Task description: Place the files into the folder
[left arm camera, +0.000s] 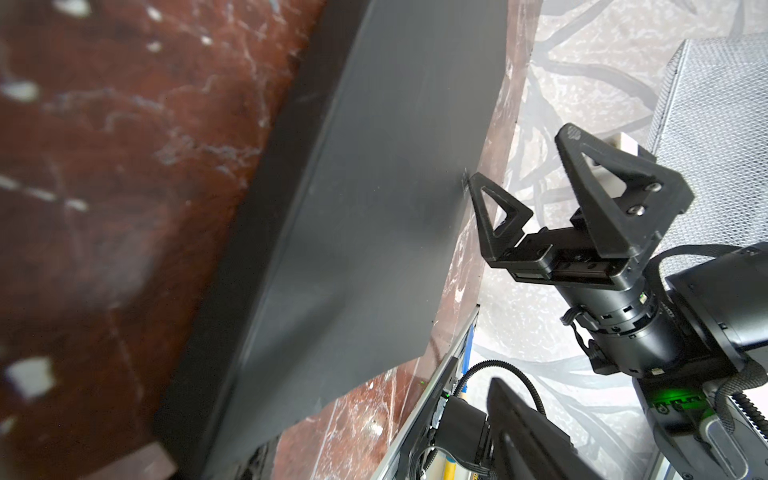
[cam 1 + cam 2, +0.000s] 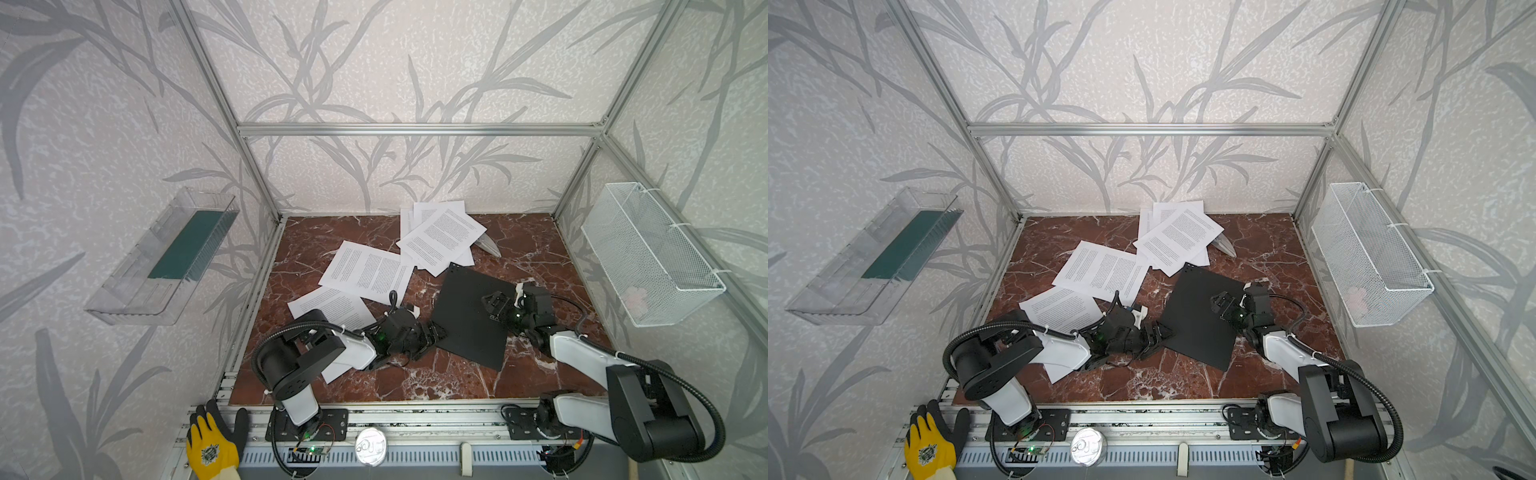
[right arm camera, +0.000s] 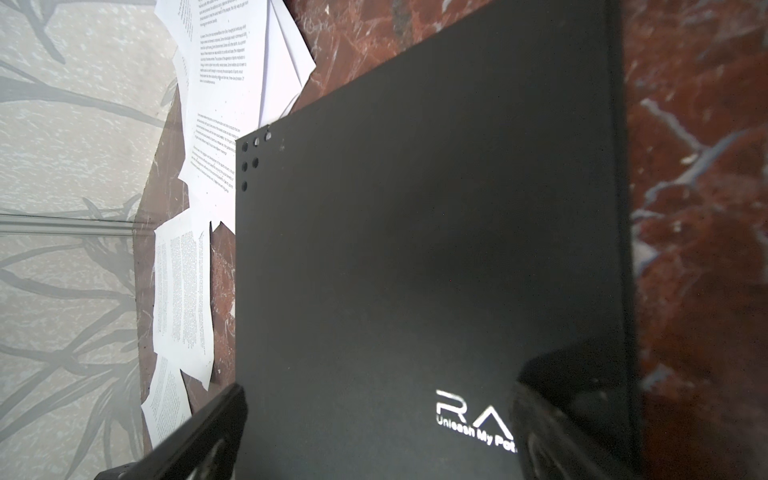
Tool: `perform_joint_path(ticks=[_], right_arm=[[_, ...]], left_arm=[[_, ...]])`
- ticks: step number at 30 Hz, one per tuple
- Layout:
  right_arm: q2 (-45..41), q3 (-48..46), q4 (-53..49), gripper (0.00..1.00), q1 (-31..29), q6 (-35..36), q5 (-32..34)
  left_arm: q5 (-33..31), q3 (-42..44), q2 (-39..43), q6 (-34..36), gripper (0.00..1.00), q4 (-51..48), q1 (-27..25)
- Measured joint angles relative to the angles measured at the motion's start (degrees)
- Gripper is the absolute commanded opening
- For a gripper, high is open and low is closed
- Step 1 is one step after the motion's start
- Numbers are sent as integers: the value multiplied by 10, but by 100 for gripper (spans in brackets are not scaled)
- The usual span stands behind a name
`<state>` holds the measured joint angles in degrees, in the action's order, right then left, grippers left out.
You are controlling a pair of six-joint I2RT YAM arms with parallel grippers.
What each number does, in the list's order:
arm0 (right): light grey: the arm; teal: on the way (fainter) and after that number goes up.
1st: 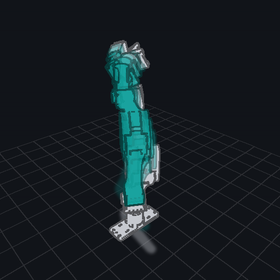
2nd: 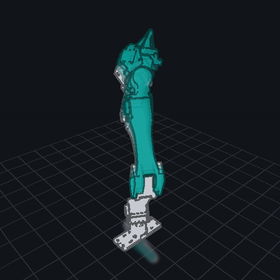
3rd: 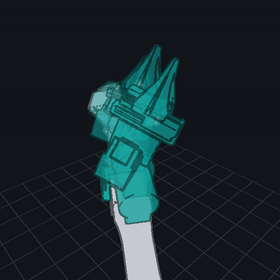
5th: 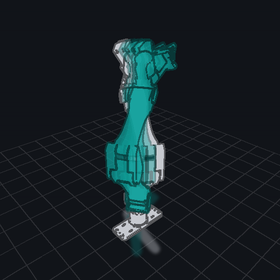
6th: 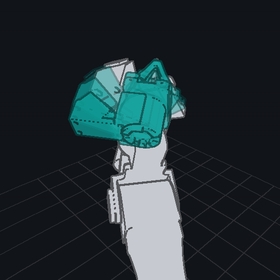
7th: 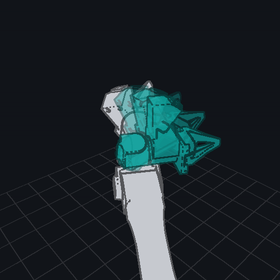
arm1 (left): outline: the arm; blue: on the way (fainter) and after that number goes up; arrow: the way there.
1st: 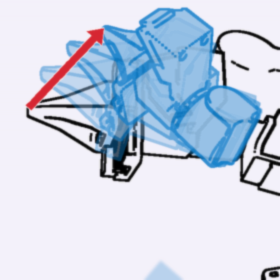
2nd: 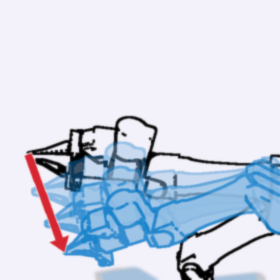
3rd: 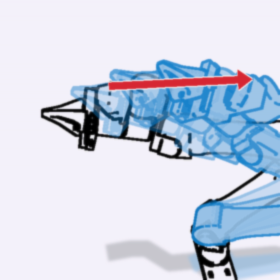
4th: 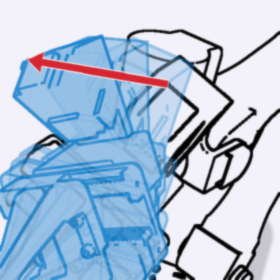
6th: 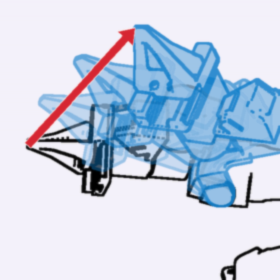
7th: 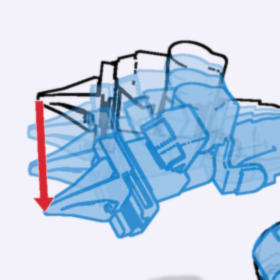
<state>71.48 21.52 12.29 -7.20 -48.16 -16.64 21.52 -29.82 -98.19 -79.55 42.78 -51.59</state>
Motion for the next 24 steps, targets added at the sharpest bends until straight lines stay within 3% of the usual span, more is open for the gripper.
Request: perform_joint_path(ticks=[11, 18, 24], right_arm=[[7, -3, 15, 97, -1, -3, -8], [12, -4, 27, 96, -4, -10, -16], [12, -4, 30, 96, -4, -13, -19]], left_arm=[[-31, 16, -67, -10, 67, 146, -10], [-55, 20, -142, -37, 56, 276, -12], [-71, 20, -155, -43, 41, 301, -12]])
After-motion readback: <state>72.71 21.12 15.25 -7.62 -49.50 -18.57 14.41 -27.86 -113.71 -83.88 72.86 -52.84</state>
